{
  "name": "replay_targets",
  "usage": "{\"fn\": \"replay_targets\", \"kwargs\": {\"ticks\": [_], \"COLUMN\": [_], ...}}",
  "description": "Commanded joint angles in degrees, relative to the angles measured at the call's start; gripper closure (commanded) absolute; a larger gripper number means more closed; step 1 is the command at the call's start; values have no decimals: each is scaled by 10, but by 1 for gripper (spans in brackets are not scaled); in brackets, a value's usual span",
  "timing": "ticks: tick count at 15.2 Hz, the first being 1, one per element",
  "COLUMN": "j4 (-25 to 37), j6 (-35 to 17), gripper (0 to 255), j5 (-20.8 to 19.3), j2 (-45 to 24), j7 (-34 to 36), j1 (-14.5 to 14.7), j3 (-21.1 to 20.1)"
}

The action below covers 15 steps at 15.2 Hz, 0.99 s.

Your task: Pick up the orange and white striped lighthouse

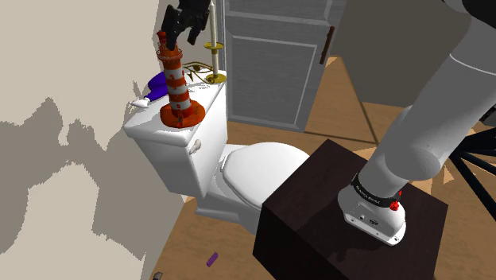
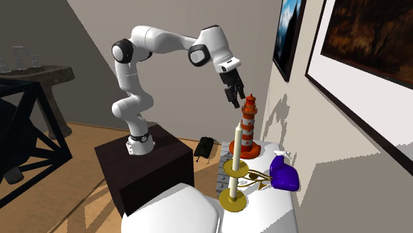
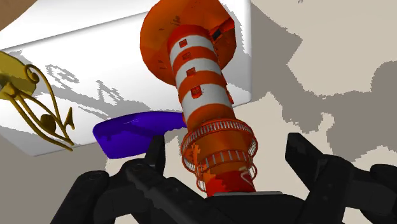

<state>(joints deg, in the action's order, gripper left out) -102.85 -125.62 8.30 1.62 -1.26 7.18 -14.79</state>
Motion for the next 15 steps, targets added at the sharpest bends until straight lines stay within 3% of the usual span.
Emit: {"fn": "replay_targets", "kwargs": {"ticks": [1,9,10,15], "j4": [6,-41,-41,-41], "j6": [-11,-61,-60,-60], "gripper": [0,0,255,255], "j5": [-2,2,2,2], "j2": [-11,-14,-14,-14], "j7": [3,-4,-3,-4], "j1": [3,4,4,4], "j3": [-3,-4,-4,-4]}}
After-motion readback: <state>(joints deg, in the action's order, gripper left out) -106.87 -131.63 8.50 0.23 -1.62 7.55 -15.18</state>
